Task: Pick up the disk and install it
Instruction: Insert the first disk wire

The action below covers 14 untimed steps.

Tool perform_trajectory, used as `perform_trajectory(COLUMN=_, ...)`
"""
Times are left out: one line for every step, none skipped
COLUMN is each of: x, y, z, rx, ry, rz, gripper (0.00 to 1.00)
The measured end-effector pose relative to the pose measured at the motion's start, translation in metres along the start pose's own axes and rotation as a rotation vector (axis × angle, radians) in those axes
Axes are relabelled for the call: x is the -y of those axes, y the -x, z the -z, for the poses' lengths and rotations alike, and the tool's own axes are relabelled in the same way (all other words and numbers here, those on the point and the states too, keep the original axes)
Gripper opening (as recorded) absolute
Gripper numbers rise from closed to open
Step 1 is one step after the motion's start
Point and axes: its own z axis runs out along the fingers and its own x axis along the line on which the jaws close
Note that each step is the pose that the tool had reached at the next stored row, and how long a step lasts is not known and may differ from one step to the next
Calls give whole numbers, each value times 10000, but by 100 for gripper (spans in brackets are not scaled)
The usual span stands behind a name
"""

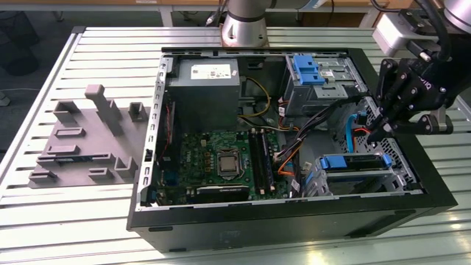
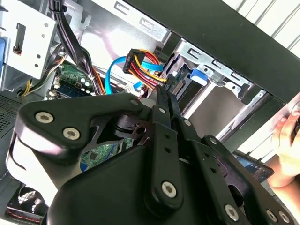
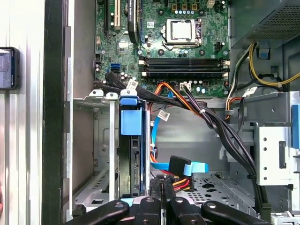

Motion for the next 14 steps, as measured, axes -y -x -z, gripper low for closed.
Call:
perform_trajectory(x=1, y=-4, z=0, rx=0, ry=0, rz=0, gripper=17)
perform_trajectory(x=1, y=-8, z=0, rx=1, ry=0, rz=1, gripper=17)
perform_trajectory(x=1, y=-12, z=-1, rx=1, ry=0, rz=0, gripper=17)
perform_trajectory(x=1, y=-14, z=-1, rx=1, ry=0, rz=0, gripper=17)
perform_trajectory(x=1, y=-14, z=0, rx=1, ry=0, rz=0, gripper=17)
perform_trajectory(x=1, y=-14, z=-1, rx=1, ry=0, rz=1, gripper=17)
perform_trajectory(x=1, y=-14, z=-1, rx=1, ry=0, rz=0, gripper=17)
perform_trajectory(x=1, y=-15, z=-1, rx=1, ry=0, rz=1, gripper=17)
perform_trajectory(x=1, y=-15, z=-2, rx=0, ry=0, rz=1, gripper=17)
perform_trajectory(x=1, y=-15, z=-5, rx=-1, ry=0, rz=0, gripper=18)
perform_trajectory(x=2, y=-15, z=-8, rx=-38, ry=-2, rz=-1, gripper=18)
perform_trajectory(x=2, y=-16, z=-14, rx=-71, ry=-3, rz=-3, gripper=25)
perform_trajectory(x=3, y=-16, z=-26, rx=-76, ry=-3, rz=-3, gripper=25)
perform_trajectory(x=3, y=-16, z=-43, rx=-76, ry=-2, rz=-3, gripper=25)
